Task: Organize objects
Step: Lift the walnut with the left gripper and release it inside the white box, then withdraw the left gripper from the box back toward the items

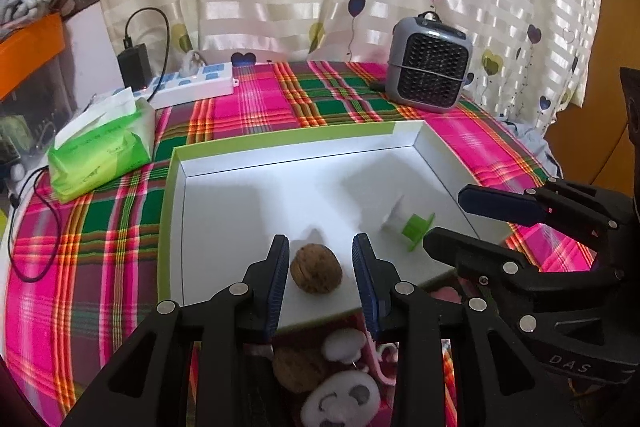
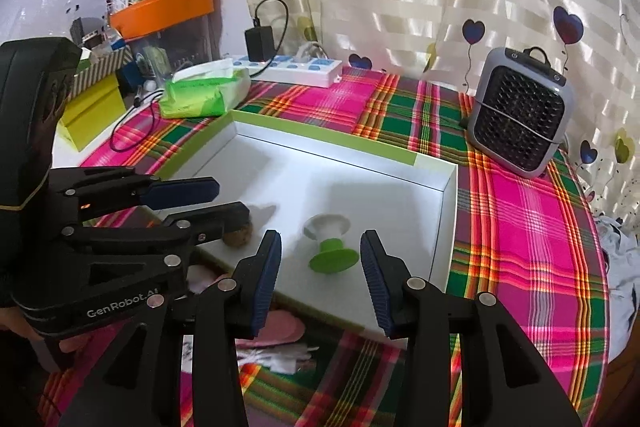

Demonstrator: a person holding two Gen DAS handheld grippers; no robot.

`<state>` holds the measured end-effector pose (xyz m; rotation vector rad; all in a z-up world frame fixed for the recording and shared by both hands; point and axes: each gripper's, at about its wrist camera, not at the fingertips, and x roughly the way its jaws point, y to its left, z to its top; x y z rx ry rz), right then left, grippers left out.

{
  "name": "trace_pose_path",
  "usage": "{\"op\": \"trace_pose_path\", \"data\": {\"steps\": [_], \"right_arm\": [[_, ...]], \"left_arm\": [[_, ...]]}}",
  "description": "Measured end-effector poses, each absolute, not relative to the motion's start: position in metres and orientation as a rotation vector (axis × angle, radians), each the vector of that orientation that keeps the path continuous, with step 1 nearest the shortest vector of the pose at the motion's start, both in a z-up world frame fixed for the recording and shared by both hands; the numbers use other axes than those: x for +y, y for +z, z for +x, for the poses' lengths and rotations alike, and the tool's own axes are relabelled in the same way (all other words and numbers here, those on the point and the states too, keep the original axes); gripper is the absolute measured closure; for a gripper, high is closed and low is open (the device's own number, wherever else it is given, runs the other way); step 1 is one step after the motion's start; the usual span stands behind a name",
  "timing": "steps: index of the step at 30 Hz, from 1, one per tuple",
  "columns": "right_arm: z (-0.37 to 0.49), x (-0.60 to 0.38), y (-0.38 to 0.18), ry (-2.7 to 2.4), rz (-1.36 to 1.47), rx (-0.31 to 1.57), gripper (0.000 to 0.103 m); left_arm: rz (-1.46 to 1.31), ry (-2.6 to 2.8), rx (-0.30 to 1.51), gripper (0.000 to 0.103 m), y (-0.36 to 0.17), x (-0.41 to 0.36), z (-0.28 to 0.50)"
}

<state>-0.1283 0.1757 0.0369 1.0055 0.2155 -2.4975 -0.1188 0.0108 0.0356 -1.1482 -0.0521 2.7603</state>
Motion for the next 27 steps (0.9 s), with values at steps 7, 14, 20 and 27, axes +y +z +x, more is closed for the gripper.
{"op": "trace_pose_path", "data": {"steps": [7, 14, 20, 27], "right_arm": [[-0.104, 0.176, 0.042, -2.496, 0.972, 0.200, 0.060], [-0.085, 0.176, 0.040, -2.486, 0.965, 0.185, 0.060], [-0.073, 0.179, 0.036, -2.480, 0.966, 0.160, 0.060], [-0.068, 0.179, 0.030, -2.474, 0.968, 0.152, 0.060]], "left_arm": [[-1.116, 2.765, -0.051, 0.072, 0.042, 0.014, -0.098], [-1.098, 2.764, -0.028, 0.072, 0.043, 0.021, -0.080], [-1.087, 2.759, -0.033, 0.072, 0.041, 0.023, -0.067], [-1.090, 2.758, -0.025, 0.072, 0.038, 0.024, -0.061]]}}
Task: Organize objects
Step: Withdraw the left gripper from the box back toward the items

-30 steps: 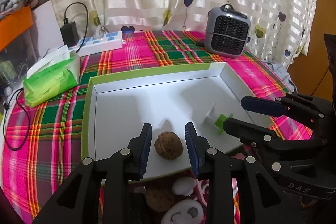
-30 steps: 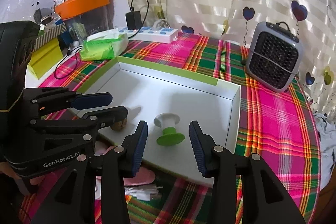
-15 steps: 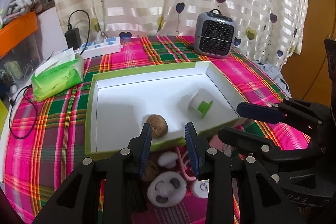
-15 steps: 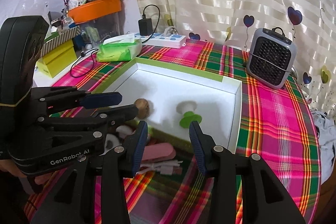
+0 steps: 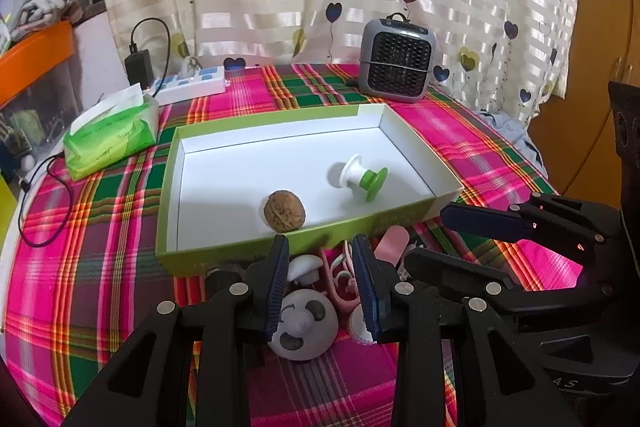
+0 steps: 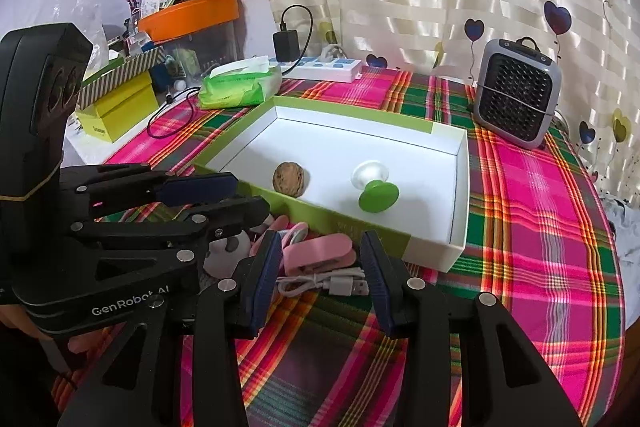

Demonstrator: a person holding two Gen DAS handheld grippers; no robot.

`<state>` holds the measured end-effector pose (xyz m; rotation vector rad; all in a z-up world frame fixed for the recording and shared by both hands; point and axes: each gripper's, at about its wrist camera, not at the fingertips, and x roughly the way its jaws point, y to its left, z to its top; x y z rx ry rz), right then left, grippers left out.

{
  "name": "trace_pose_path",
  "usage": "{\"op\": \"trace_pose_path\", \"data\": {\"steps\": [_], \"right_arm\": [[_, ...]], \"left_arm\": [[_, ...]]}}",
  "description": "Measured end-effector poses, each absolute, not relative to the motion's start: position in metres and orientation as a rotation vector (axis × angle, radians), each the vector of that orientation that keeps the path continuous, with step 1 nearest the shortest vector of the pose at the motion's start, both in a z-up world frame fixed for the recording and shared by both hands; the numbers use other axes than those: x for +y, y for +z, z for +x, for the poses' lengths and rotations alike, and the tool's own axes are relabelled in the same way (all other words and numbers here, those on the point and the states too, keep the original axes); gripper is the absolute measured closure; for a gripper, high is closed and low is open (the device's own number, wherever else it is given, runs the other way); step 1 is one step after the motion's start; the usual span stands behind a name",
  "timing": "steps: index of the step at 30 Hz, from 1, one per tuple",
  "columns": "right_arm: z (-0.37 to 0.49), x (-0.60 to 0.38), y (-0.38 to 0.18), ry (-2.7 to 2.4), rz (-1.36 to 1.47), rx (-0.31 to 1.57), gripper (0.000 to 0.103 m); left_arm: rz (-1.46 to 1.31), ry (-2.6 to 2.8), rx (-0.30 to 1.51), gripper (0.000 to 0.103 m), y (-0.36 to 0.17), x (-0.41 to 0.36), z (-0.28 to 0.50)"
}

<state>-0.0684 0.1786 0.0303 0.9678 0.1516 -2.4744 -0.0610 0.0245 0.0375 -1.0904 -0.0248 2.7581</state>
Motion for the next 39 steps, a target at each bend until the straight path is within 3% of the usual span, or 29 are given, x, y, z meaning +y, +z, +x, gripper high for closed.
{"op": "trace_pose_path", "data": {"steps": [39], "right_arm": [[-0.060, 0.183, 0.006, -2.435, 1.041, 0.180, 0.060]], "left_arm": [[-1.114, 2.695, -0.028, 0.072, 0.024, 0.028, -0.050]]}}
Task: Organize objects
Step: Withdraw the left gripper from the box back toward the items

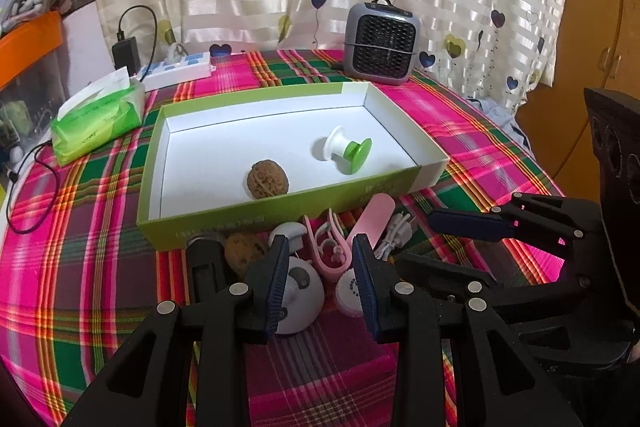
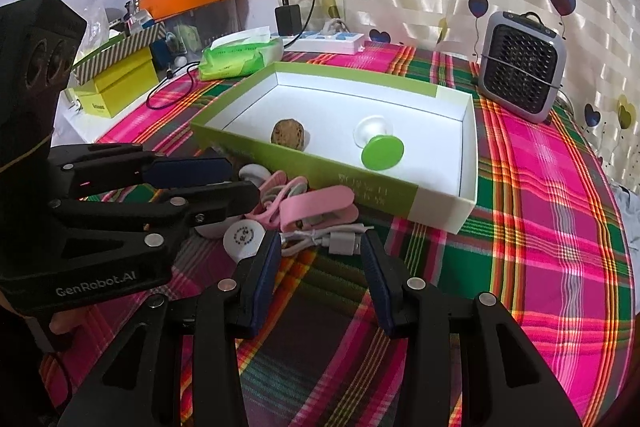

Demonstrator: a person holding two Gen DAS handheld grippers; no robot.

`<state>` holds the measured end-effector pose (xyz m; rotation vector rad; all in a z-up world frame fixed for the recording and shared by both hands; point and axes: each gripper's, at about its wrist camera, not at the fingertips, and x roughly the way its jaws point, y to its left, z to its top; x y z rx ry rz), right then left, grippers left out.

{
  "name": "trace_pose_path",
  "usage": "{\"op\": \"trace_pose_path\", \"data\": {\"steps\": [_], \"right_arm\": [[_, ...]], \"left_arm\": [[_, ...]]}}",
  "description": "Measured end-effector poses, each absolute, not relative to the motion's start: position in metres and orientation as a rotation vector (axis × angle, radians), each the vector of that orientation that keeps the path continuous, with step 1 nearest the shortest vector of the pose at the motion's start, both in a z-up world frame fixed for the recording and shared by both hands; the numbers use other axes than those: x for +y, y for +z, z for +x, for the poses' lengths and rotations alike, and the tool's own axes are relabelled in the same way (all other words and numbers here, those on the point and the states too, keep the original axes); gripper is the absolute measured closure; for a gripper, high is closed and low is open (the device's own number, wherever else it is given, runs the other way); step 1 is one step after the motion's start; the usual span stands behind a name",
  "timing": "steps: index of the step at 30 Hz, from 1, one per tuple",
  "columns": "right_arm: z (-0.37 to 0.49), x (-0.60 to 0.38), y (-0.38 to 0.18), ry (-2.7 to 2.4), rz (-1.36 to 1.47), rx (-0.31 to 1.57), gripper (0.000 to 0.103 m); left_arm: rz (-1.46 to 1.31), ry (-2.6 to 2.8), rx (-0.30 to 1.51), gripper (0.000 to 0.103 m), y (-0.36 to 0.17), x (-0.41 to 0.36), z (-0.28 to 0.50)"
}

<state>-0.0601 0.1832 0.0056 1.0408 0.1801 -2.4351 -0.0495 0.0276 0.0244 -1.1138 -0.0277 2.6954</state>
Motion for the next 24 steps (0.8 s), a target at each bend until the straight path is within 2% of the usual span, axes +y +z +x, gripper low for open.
{"op": "trace_pose_path", "data": {"steps": [24], "right_arm": [[-0.075, 0.165, 0.001, -2.532, 1.138, 0.190, 0.060]], "left_arm": [[-1.095, 2.715, -0.101, 0.072, 0.027, 0.010, -0.038]]}}
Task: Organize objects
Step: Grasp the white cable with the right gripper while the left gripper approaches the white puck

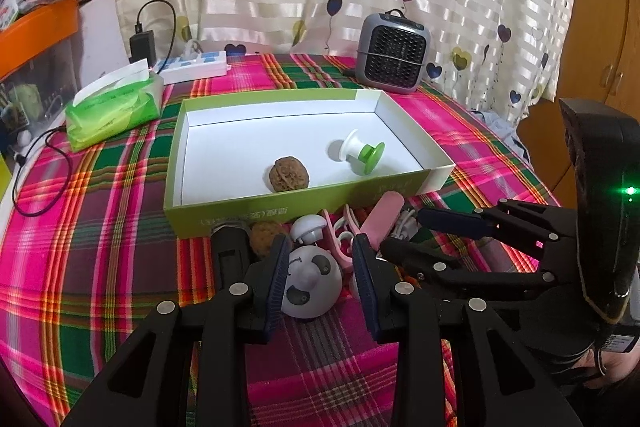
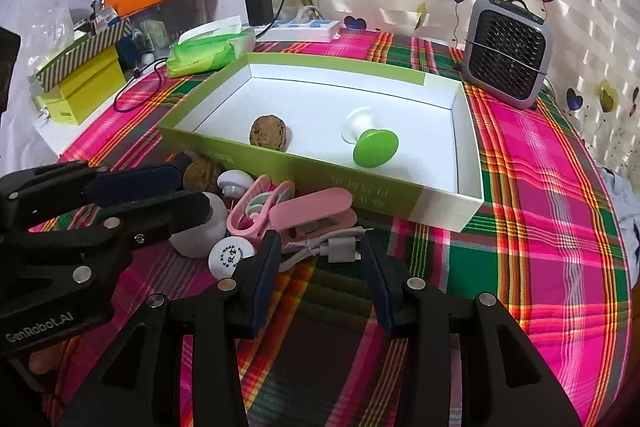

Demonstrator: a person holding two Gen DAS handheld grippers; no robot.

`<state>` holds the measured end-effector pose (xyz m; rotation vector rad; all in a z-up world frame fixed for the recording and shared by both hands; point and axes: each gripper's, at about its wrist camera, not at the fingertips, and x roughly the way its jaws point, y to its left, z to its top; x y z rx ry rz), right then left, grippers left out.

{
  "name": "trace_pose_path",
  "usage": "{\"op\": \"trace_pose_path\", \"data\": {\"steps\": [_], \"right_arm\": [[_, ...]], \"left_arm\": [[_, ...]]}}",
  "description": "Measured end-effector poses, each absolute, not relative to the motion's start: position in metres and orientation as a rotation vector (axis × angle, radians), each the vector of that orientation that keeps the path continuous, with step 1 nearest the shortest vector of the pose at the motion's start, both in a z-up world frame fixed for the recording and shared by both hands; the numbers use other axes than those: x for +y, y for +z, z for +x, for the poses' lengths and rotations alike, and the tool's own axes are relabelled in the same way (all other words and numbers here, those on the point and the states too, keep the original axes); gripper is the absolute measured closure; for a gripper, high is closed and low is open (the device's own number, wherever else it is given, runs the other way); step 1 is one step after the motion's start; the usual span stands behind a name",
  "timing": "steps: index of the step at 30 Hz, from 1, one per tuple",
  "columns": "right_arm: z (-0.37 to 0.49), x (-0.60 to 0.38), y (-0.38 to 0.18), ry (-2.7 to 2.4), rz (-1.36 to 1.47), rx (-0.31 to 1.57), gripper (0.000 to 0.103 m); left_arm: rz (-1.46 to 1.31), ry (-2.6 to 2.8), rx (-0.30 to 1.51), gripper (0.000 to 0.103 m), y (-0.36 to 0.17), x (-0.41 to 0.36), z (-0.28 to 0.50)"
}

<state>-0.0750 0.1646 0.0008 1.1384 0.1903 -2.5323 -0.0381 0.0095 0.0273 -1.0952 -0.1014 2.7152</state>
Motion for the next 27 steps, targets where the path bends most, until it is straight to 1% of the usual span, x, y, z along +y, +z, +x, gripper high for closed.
{"op": "trace_pose_path", "data": {"steps": [8, 14, 20, 24, 27], "right_arm": [[-0.072, 0.179, -0.003, -2.565, 1.184, 0.208, 0.060], [-0.072, 0.184, 0.008, -2.597, 1.147, 0.130, 0.060], [-0.078, 0.155, 0.006, -2.556, 1.138, 0.212, 0.060], [-0.079, 0.151, 0.001, -2.559, 1.152, 0.276, 0.058], [-0.078, 0.156, 0.000, -2.559, 1.162, 0.287, 0.057]], "left_arm": [[-1.090, 2.709, -0.099, 0.072, 0.028, 0.010, -0.036], [-1.086, 2.710, -0.105, 0.072, 0.028, 0.010, -0.035], [-1.084, 2.713, -0.119, 0.073, 0.029, 0.008, -0.035], [-1.084, 2.711, -0.130, 0.073, 0.030, 0.006, -0.035], [-1.081, 2.707, -0.135, 0.073, 0.031, 0.005, -0.035]]}}
